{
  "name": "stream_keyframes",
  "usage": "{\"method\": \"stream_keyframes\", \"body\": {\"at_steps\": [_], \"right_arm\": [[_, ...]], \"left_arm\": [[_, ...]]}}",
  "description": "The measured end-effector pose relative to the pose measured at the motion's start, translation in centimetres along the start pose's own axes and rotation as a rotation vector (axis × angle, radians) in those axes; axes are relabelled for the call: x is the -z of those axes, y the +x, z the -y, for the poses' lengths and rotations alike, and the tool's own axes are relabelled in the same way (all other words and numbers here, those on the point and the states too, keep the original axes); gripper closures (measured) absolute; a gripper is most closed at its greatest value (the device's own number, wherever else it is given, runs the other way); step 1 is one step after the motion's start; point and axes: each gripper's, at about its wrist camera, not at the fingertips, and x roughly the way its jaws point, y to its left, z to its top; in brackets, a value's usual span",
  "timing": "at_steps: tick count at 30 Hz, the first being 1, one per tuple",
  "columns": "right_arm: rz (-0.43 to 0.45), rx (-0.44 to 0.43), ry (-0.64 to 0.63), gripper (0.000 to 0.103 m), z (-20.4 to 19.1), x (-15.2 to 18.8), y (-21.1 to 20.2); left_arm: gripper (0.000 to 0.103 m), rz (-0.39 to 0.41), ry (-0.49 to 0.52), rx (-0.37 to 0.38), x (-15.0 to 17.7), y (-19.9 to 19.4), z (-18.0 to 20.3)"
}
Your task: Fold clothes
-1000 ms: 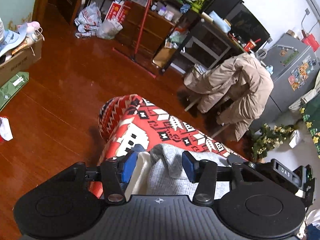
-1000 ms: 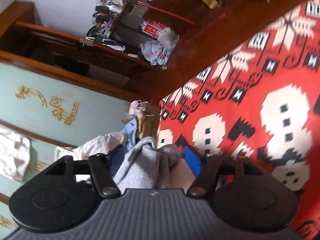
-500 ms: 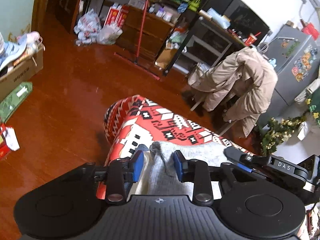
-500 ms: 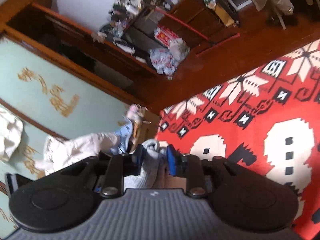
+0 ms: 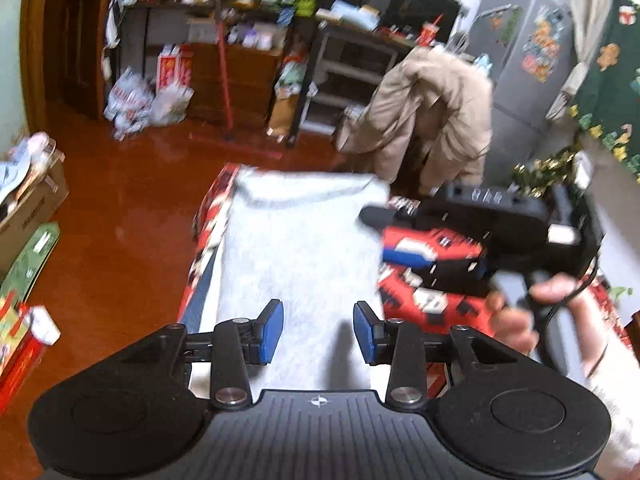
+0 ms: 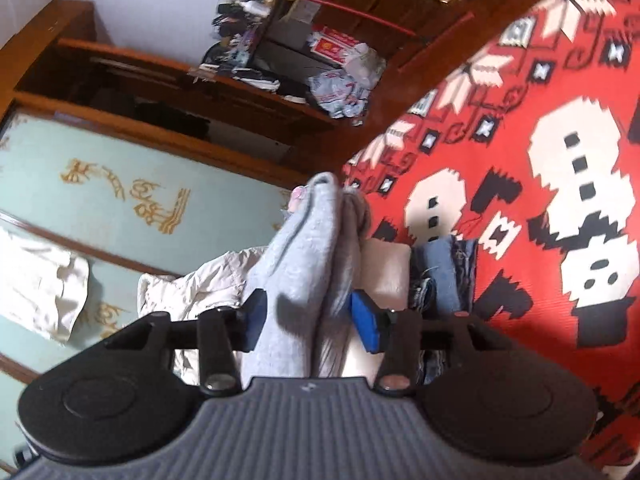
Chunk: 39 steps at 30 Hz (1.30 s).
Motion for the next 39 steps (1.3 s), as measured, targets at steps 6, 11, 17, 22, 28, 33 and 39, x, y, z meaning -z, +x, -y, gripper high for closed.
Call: {"method": "stream_keyframes", "body": {"at_steps": [6, 11, 17, 22, 28, 33, 39], "right_arm": [[0.015, 0.015, -0.024, 0.083, 0.6, 0.3, 0.7], [0.027, -0.022, 0.019, 0.076, 0.5, 0.3, -0.6], [-0.057, -0.057, 0.035, 0.076, 0.0, 1.1, -0.2], [-0.079, -0.059, 0.038, 0.076, 0.4, 2.0, -0.1], [-0.089, -0.067, 0.032, 0.076, 0.4, 2.3, -0.2], [-0.108, -0.085, 0.026, 0.076, 0.0, 2.7, -0.6], [-0.191, -0.168, 0.068, 0.068, 0.3, 5.3, -1.4]], "left_arm": [[0.075, -0.011, -0.041, 0.013, 0.2, -1.0, -2.0], [0.069, -0.010, 0.074, 0.033, 0.4, -3.0, 1.3], [0.069, -0.047, 0.262, 0.016, 1.8, -1.5, 5.6], [0.070, -0.093, 0.443, -0.147, 3.4, 0.0, 8.1], [0.095, -0.076, 0.673, -0.335, 5.5, 0.5, 10.5], [0.098, -0.006, 0.787, -0.451, 6.7, 0.0, 12.0], [0.098, 0.045, 0.997, -0.517, 9.2, -0.6, 14.4]]}}
